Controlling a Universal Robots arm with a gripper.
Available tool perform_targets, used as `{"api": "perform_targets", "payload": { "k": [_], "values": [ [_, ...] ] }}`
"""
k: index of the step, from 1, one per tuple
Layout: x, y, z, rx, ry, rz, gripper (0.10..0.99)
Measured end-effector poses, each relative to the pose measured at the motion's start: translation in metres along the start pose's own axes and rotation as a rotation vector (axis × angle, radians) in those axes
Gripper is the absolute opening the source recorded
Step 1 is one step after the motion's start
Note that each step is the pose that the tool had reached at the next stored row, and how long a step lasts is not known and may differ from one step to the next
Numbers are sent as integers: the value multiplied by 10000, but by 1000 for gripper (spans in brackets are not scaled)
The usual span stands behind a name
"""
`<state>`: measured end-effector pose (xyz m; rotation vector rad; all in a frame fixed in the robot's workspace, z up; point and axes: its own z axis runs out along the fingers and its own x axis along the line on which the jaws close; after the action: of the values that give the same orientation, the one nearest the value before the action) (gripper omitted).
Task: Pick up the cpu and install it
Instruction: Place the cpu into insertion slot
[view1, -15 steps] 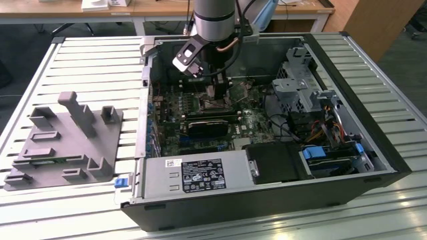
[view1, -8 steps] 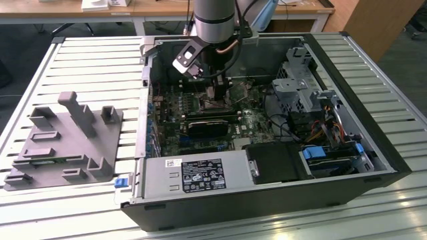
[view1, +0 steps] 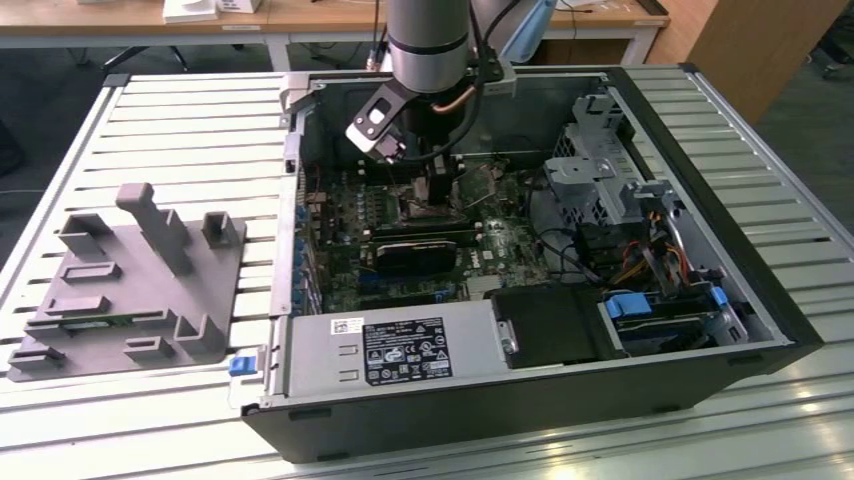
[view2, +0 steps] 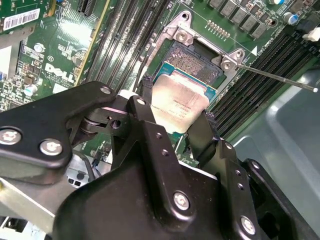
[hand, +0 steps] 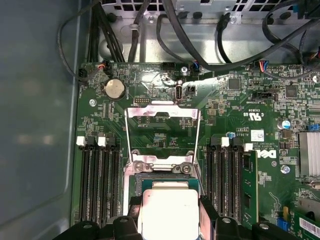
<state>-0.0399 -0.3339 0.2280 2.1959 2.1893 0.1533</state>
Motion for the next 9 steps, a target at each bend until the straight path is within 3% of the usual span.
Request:
{"api": "perform_targets", "payload": {
  "k": [9],
  "values": [
    [0,-5,20,-1,2,-5,537]
  ]
}}
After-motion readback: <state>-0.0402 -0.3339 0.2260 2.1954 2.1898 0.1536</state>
